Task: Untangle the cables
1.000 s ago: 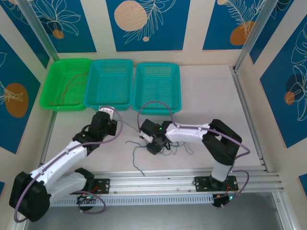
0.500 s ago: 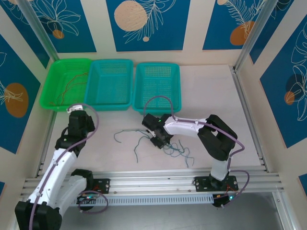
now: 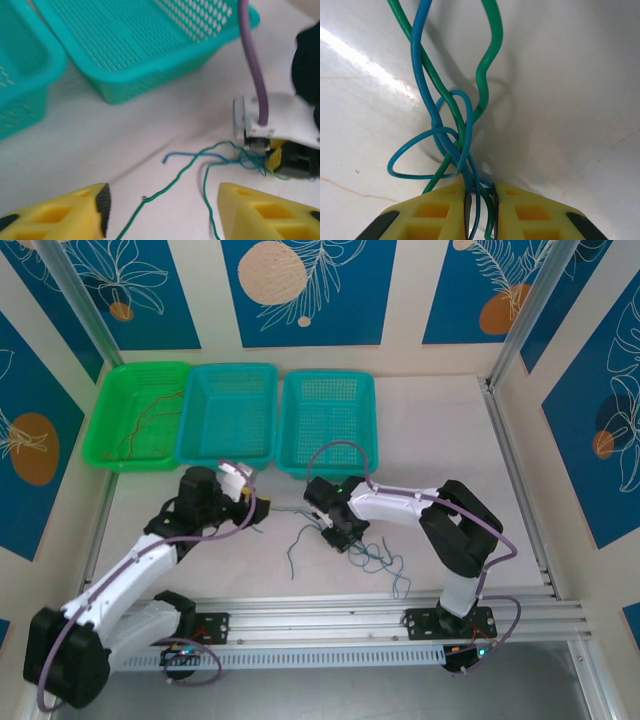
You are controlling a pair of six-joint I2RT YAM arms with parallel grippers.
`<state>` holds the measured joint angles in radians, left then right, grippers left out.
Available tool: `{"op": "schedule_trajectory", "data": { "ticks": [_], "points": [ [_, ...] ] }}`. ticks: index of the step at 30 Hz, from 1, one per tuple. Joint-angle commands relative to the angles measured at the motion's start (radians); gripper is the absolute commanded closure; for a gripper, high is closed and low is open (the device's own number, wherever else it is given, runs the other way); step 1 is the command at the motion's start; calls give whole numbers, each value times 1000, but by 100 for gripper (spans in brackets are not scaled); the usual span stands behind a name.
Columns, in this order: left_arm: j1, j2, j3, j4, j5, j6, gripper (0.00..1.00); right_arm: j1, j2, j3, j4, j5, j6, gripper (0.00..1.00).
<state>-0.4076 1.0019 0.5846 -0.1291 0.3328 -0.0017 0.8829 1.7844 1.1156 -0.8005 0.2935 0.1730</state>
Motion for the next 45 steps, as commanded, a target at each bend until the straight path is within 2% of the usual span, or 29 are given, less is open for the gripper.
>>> {"op": "schedule_trajectory", "data": {
  "ticks": [1, 5, 7, 10, 15, 18, 21, 23, 25, 28, 32, 35, 41, 43, 45],
  "points": [
    [-32, 97, 27, -8, 12, 144, 35, -6, -42, -16, -8, -51, -35, 79],
    [-63, 197, 53, 34, 9, 203, 28, -9, -58, -23, -11, -68, -42, 79],
    [-63, 224, 70, 26, 51, 247, 26, -9, -60, -22, -15, -71, -41, 79],
    [-71, 266, 118, -77, 141, 335, 25, -9, -65, -17, -25, -61, -50, 79],
    [-115, 347, 185, -251, 120, 480, 29, -21, -79, -19, -23, -57, -72, 79],
    [-124, 388, 191, -270, 100, 516, 36, -24, -85, -15, -30, -50, -79, 79],
    [-133, 425, 182, -253, 65, 525, 57, -30, -96, -23, -30, -42, -82, 79],
    [-142, 433, 187, -253, 51, 525, 79, -35, -99, -31, -34, -34, -81, 79],
    [-147, 407, 178, -233, 31, 514, 100, -36, -98, -37, -39, -18, -77, 77],
    [-147, 306, 133, -159, -55, 453, 100, -38, -74, -31, -73, 7, -55, 73],
    [-144, 121, 60, -88, -328, 327, 100, -43, -39, -24, -110, -1, -51, 73],
    [-116, 13, 38, -114, -444, 262, 100, -54, -10, -12, -120, -41, -59, 72],
    [-42, -104, 43, -197, -537, 128, 100, -56, 53, 16, -156, -89, -81, 75],
    [-24, -133, 52, -210, -527, 107, 100, -56, 51, 16, -155, -90, -85, 75],
    [-19, -175, 57, -202, -460, 121, 100, -58, 43, 13, -153, -94, -92, 76]
  ]
}}
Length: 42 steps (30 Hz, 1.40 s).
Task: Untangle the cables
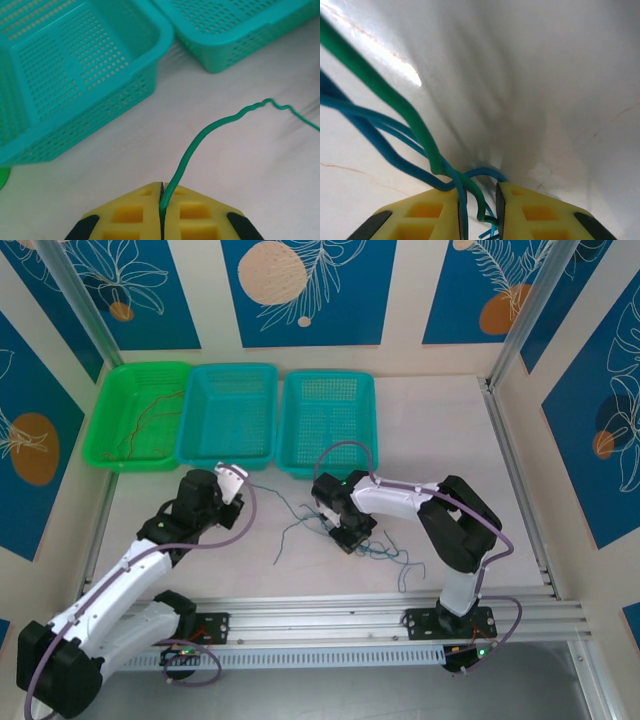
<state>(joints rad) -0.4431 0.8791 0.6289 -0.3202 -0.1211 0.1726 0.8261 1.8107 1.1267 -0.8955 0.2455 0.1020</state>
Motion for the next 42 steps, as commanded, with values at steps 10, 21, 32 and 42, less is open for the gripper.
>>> {"op": "schedule_trajectory", "data": {
  "ticks": [10, 21, 32, 42],
  "points": [
    [127, -116, 240, -174, -291, -70, 100, -15, 7, -9, -43, -37, -24, 100],
    [257, 237, 488, -48, -136, -266, 100, -24, -36, 3, -43, 10, 43, 100],
    [369, 826, 787, 162, 57, -414, 85, 25, -57, 33, -48, 35, 137, 100],
    [376, 643, 706, 131, 363, -495, 19, 45, -91, 7, 0, 12, 179, 100]
  ]
}}
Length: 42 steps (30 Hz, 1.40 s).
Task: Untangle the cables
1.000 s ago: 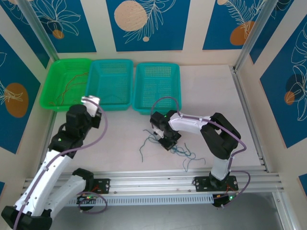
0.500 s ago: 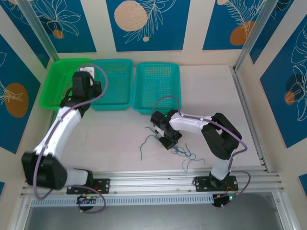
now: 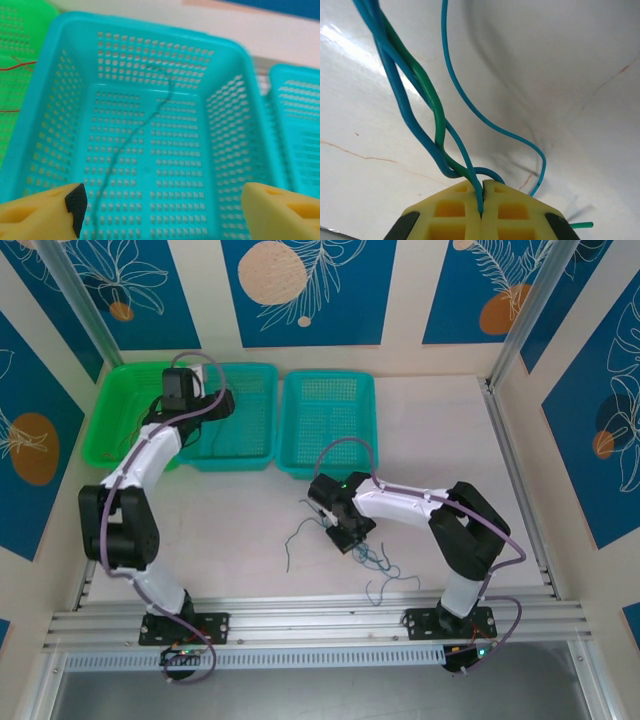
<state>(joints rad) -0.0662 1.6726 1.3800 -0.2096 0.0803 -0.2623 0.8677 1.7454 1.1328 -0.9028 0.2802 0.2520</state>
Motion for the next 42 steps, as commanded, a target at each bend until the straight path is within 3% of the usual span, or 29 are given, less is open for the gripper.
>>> {"op": "schedule_trajectory", "data": {
  "ticks": [1, 4, 8, 12, 16, 19, 23, 26, 27, 28, 29, 32, 38, 42],
  "points": [
    [-8, -207, -88, 22, 215, -72, 19, 4, -23, 0, 15, -30, 27, 100],
    [-53, -367, -208, -5, 333, -64, 21, -1, -24, -8, 42, -54, 15, 100],
    [-172, -557, -386, -86, 327, -29, 22, -13, -25, -10, 78, -92, 0, 100],
    [-322, -664, -592, -52, 355, -102, 23, -25, -33, -12, 109, -118, -17, 100],
    [-425, -644, -746, 59, 374, -197, 22, -34, -46, -13, 137, -142, -30, 100],
    [-467, -557, -778, 80, 359, -160, 20, -33, -62, -17, 151, -157, -43, 100],
    [-482, -442, -796, 196, 454, -128, 19, -32, -90, -31, 160, -174, -49, 100],
    [-488, -375, -804, 268, 499, -128, 33, -31, -107, -43, 171, -175, -39, 100],
    [-486, -361, -802, 261, 486, -125, 53, -30, -111, -49, 176, -179, -31, 100],
    [-487, -355, -798, 251, 469, -119, 82, -29, -112, -54, 182, -183, -20, 100],
    [-487, -357, -797, 242, 453, -115, 100, -26, -111, -58, 186, -185, -9, 100],
    [-486, -409, -791, 181, 363, -105, 100, -11, -94, -78, 208, -159, 79, 100],
    [-477, -585, -702, -101, 68, -20, 100, 10, -18, -133, 201, -31, 339, 92],
    [-429, -672, -635, -249, -73, 13, 100, 6, -10, -190, 202, 21, 406, 87]
  ]
}}
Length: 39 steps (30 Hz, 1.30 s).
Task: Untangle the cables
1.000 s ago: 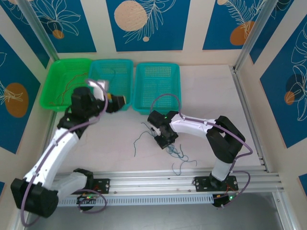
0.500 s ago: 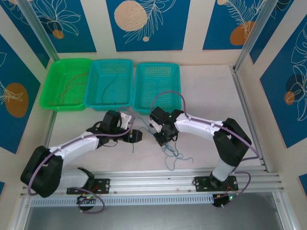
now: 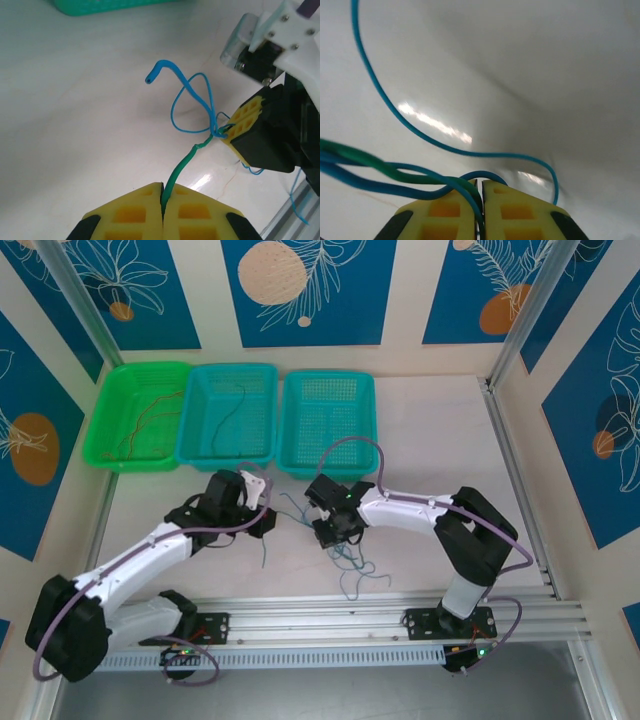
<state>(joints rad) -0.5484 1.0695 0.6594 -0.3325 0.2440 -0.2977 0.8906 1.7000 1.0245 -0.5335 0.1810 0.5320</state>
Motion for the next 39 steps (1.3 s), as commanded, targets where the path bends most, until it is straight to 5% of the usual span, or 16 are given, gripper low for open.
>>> {"op": "schedule_trajectory", "data": {
  "ticks": [1, 6, 10, 20, 28, 39],
  "points": [
    [67, -84, 104, -156, -264, 60, 100, -18, 37, -93, -168, 125, 128, 86],
    [144, -127, 166, -246, -362, 82, 100, -19, 67, -107, -193, 136, 135, 85],
    [218, -158, 188, -276, -381, 99, 100, -19, 92, -107, -220, 153, 154, 76],
    [296, -168, 187, -268, -308, 135, 100, -7, 60, -125, -240, 150, 170, 79],
    [323, -175, 281, -339, -627, 250, 100, -48, 15, -158, -316, 226, 315, 85],
    [356, -176, 271, -295, -869, 439, 100, -93, -76, -208, -370, 238, 391, 100]
  ]
}}
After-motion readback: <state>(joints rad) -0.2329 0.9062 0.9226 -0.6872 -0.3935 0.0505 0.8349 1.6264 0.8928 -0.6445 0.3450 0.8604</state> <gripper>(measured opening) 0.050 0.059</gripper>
